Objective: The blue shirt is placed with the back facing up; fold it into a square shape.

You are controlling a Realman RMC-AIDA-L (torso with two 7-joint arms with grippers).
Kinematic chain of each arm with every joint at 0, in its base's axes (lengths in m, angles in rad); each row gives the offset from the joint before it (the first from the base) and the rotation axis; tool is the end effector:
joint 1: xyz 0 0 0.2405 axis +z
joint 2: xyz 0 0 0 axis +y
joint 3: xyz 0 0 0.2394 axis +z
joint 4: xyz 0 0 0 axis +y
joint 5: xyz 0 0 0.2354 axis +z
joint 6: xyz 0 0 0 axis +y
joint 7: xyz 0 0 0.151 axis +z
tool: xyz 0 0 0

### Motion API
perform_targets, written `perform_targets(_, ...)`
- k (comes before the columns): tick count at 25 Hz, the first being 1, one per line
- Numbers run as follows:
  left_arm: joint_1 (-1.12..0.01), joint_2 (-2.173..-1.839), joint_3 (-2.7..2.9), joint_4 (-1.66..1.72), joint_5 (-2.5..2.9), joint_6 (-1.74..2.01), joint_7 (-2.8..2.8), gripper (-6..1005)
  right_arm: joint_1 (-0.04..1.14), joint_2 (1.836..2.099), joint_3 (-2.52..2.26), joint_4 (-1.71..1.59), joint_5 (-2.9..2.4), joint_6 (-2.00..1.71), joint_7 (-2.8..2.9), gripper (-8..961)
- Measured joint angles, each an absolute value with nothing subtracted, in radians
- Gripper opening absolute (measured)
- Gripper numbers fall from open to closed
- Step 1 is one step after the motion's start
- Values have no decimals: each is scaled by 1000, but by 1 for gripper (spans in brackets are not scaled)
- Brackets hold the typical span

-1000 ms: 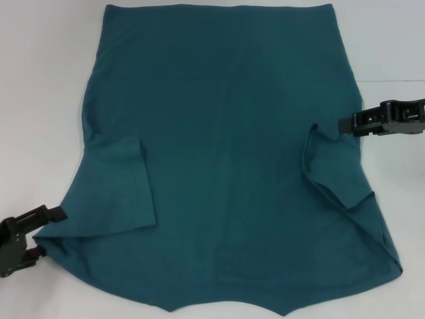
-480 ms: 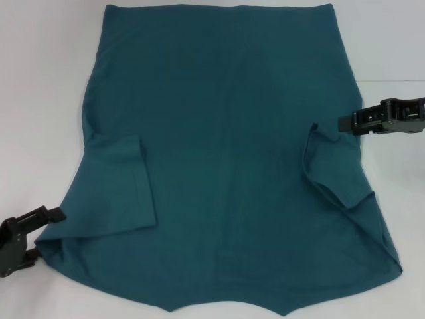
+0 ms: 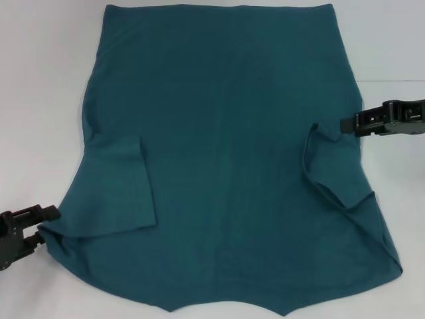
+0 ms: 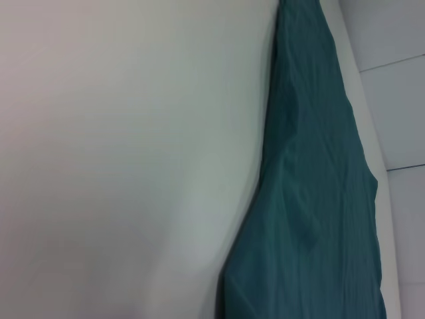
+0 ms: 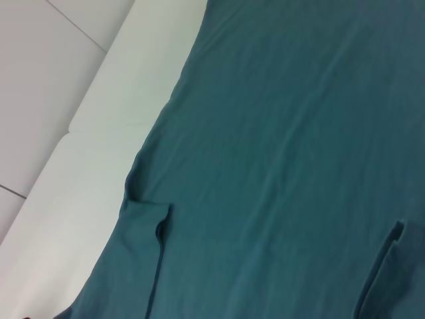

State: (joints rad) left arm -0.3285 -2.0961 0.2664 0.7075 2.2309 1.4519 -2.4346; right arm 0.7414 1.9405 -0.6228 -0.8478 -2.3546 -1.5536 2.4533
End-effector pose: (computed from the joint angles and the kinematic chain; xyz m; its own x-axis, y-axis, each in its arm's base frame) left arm -0.3863 0.2787 0.0461 -0.3688 0.7157 0.5931 0.9253 0.2222 0.3072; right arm 0.2335 0.4169 0.0918 0.3512 -0.8602 -0.3697 -0.9352 -0.3417 -0.0933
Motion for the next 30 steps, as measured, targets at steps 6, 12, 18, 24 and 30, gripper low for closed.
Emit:
perform_targets(6, -335, -2092, 267, 695, 2241, 1442, -2429, 617, 739, 1940, -623, -849, -2355, -1563, 2441, 490)
perform_targets(12, -337, -2091, 267, 695, 2244, 1442, -2420, 372, 734, 1936, -623, -846, -2355, -1563, 2435, 490)
perform_targets(18, -337, -2090, 267, 692, 2241, 1448, -2400, 128, 728, 1934, -623, -846, -2355, -1565, 2429, 490)
perform_targets(24, -343, -2085, 266, 680, 2229, 1492, -2360, 5, 723, 1932, -623, -845, -2355, -1563, 2429, 491)
perform_targets(30, -351, -2079, 261, 680, 2166, 1593, -2295, 5, 718, 1932, -622, -844, -2355, -1558, 2428, 491)
